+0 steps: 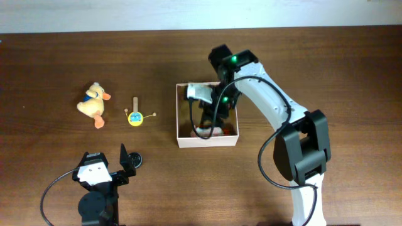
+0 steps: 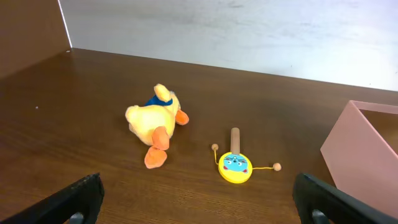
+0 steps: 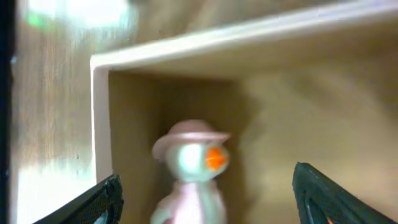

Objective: Pack container

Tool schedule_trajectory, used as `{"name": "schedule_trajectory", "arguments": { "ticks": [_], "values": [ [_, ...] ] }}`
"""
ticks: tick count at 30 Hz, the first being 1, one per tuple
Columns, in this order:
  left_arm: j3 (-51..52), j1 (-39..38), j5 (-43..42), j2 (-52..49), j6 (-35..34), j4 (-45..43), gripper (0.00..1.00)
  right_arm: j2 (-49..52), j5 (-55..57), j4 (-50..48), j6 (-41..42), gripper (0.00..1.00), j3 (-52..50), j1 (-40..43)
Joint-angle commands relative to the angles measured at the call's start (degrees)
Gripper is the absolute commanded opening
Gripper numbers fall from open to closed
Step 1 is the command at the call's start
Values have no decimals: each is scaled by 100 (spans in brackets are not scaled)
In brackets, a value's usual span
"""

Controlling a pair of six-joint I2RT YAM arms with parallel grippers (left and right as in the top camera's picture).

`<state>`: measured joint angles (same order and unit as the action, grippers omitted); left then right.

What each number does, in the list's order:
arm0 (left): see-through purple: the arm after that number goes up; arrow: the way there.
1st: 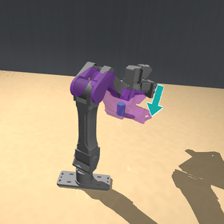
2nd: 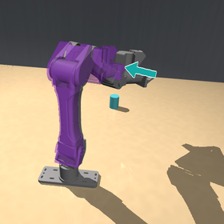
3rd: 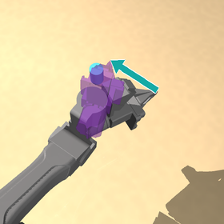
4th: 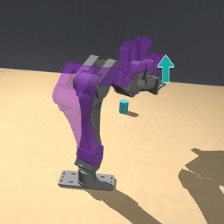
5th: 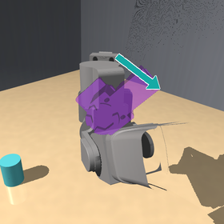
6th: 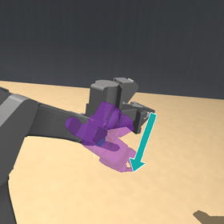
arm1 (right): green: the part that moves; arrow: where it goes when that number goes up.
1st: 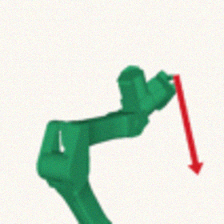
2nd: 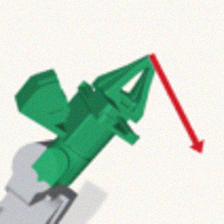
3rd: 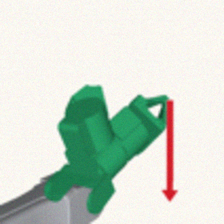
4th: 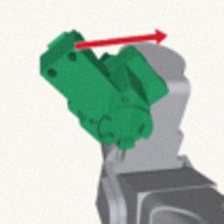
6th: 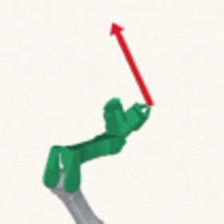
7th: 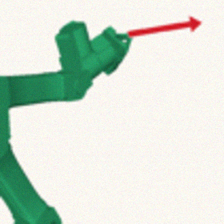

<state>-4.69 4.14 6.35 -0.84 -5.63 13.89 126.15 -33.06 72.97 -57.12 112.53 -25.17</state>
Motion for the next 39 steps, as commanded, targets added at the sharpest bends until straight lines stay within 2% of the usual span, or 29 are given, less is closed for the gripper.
{"name": "schedule_trajectory", "arguments": {
  "ticks": [1,4,6,9,13,20,25,30,33,39],
  "values": [
    [37,-24,-59,55,52,-15,99,-205,-210,35,236,78,730,7],
    [37,-24,-59,55,52,-15,99,-205,-127,59,503,84,1349,35],
    [37,-24,-59,55,52,-15,99,-205,184,20,850,99,1788,92],
    [37,-24,-59,55,52,-15,99,-205,1180,-291,1716,99,2238,262],
    [37,-24,-59,55,52,-15,99,-205,2632,-861,2697,99,2323,595],
    [37,-24,-59,55,52,-15,99,-201,4780,-1233,5180,99,2312,1357],
    [37,-24,-59,55,52,-15,99,-201,4900,-1241,6570,99,2312,2009],
    [37,-24,-59,55,52,-15,99,-127,4896,-1211,7593,99,2236,2612],
    [37,-24,-48,55,59,-15,99,-22,4717,-1058,7886,98,2236,2889],
    [37,-24,415,55,433,-170,99,92,4140,-890,7884,99,2236,3045]
  ]
}}
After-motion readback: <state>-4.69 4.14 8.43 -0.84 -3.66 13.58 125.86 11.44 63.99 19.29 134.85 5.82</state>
